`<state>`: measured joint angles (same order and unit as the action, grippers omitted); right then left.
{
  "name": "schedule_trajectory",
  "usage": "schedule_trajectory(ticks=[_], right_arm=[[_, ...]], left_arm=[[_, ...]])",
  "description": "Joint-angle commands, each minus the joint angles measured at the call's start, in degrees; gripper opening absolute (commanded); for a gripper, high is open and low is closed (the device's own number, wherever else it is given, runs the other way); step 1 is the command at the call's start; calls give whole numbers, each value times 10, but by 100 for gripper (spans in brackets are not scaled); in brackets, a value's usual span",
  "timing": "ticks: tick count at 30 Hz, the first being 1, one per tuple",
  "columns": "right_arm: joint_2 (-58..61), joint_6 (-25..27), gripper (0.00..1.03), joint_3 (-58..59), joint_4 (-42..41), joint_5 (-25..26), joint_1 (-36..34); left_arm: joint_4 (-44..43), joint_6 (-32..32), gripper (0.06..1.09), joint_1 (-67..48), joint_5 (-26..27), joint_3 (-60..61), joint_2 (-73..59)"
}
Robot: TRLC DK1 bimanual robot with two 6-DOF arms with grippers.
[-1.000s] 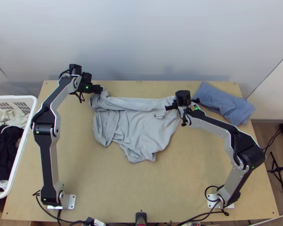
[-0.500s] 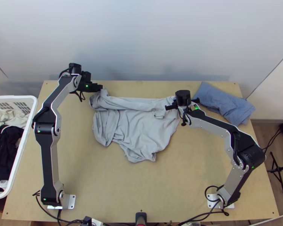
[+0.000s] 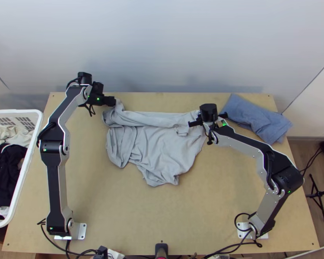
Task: Fold the t-shirt
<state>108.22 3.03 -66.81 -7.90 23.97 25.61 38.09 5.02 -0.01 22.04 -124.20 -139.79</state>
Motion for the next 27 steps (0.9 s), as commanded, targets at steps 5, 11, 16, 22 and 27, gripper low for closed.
schedule_trajectory(ticks=[5,11,16,22,27], right_arm=[[4,5,3,-3,0,0,1],[8,4,3,-9,0,0,2],[12,4,3,-11,0,0,4],[16,4,3,-17,0,-1,6],[22,4,3,-19,0,-1,7]], left_arm=[[0,-15,80,-24,41,-15,-23],[-8,-52,43,-31,66,-24,-40],[-28,-106,9,-15,70,-35,-43],[-35,-150,9,24,70,-46,-8],[-35,-200,9,56,64,-23,73]])
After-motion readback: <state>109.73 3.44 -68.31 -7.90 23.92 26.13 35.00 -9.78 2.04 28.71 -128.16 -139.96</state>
